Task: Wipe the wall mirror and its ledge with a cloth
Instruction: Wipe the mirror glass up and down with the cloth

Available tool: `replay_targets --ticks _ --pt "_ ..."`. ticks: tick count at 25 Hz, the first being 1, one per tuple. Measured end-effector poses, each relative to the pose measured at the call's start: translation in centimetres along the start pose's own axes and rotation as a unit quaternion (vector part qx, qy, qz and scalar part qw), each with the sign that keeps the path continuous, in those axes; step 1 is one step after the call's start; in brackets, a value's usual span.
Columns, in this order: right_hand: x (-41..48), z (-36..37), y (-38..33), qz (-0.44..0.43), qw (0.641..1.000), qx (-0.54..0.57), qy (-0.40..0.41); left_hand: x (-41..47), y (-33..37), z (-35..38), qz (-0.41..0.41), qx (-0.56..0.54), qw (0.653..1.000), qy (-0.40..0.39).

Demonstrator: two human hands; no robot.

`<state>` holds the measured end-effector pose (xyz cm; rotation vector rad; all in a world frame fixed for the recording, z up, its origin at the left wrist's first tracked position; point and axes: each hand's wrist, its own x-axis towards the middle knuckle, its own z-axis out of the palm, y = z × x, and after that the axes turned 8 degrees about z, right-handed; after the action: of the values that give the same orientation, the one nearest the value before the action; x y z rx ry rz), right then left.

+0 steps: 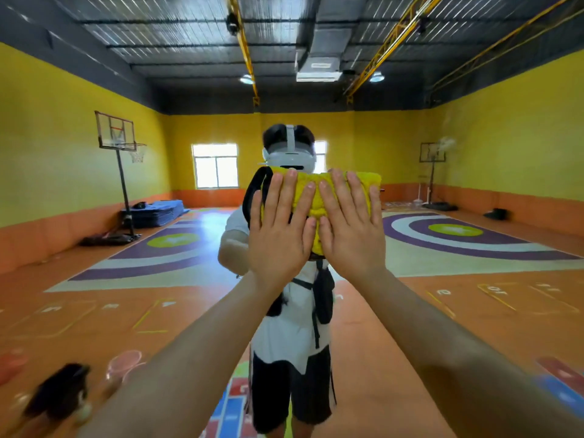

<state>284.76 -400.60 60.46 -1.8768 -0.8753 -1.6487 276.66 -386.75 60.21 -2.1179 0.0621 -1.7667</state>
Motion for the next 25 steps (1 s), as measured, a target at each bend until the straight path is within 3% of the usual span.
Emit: replay_targets --ticks 13,21,25 --pt "-20.8 3.1 -1.0 -0.011 0.999 0.004 -0.03 -19.9 5.9 1.9 0.029 -0.043 0.997 -0.051" --pt "-37.0 4.2 -1.2 -0.045 0.993 0.016 -0.106 -35.3 11.3 2.0 0.011 -0.102 0.982 -0.156" --pt "-45.3 5.1 -0.9 -0.09 0.988 0.025 -0.125 -44.1 13.5 2.6 0.035 -0.057 0.978 -0.199"
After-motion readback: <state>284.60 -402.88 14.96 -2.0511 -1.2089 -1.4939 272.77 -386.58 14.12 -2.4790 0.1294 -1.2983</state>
